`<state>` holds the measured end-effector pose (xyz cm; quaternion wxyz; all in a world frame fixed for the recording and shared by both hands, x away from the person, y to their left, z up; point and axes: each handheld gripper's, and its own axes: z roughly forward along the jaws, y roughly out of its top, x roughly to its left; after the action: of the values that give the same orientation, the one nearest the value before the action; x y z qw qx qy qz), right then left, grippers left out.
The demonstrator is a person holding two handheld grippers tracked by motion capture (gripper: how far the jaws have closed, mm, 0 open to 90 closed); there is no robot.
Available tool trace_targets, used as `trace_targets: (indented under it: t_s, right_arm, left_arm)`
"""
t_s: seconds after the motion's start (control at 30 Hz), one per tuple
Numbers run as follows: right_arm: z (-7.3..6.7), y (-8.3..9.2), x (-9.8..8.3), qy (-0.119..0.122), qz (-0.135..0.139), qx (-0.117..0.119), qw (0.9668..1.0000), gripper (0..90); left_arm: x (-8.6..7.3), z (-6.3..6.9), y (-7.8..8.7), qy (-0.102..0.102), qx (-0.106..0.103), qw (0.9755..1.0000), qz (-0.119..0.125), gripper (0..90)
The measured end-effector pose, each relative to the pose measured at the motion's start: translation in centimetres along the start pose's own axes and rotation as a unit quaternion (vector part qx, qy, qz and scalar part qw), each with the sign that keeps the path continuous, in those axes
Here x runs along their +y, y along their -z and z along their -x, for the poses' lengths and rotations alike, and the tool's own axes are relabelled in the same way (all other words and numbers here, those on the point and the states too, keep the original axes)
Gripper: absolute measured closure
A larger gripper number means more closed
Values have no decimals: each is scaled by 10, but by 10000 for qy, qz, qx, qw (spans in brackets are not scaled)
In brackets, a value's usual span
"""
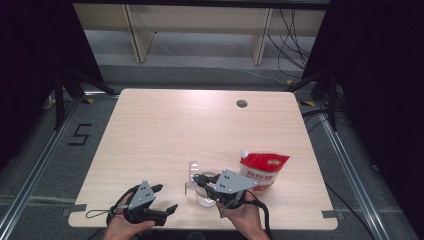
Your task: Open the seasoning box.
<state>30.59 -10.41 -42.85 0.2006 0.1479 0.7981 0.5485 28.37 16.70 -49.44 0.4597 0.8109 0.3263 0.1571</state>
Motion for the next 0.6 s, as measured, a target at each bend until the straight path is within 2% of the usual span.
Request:
trace_targets:
  t_s: [0.1, 0.13, 0.17, 0.2, 0.27, 0.37, 0.4, 0.43, 0.47, 0.5, 0.57, 0.6]
  right_arm:
    - [0, -1, 0, 7, -29, 17, 10000, 867]
    - [0, -1, 0, -6, 1, 96, 10000, 865]
    - [0, 0, -1, -93, -47, 35, 9999, 860]
    - [1, -1, -1, -53, -18, 94, 9999, 859]
    - [0, -3, -2, -117, -32, 117, 9999, 860]
    - [-3, -7, -3, -98, -43, 125, 9999, 858]
    - [-2, -7, -3, 2, -83, 139, 9999, 857]
    - [-4, -9, -3, -101, -87, 178, 9998, 856]
    - [-3, -10, -3, -99, -32, 245, 9996, 856]
    - [-4, -10, -2, -54, -65, 171, 9998, 855]
    - [-5, -12, -2, -89, -58, 255, 9996, 853]
    - [-5, -11, -2, -18, -85, 187, 9998, 851]
  left_arm:
    - [0, 0, -1, -27, -5, 10000, -43, 184]
    - [0, -1, -1, -68, 22, 9999, -87, 184]
    - [0, 0, -1, -37, 15, 10000, -69, 184]
    - [0, 0, -2, -26, -4, 10000, -59, 184]
    - [0, -1, -2, -32, -21, 10000, -72, 183]
    - [0, 0, -2, -76, -3, 9999, -72, 183]
    - [0, 0, -2, -80, -4, 9999, -73, 183]
    - [0, 0, -2, -56, -18, 10000, -58, 183]
    - [0, 0, -3, -44, -27, 10000, -59, 183]
    - [0, 0, -2, -52, -30, 10000, -75, 183]
    - [0, 0, -2, -85, -2, 9999, -81, 183]
    - [0, -1, -1, -153, 24, 9998, -144, 184]
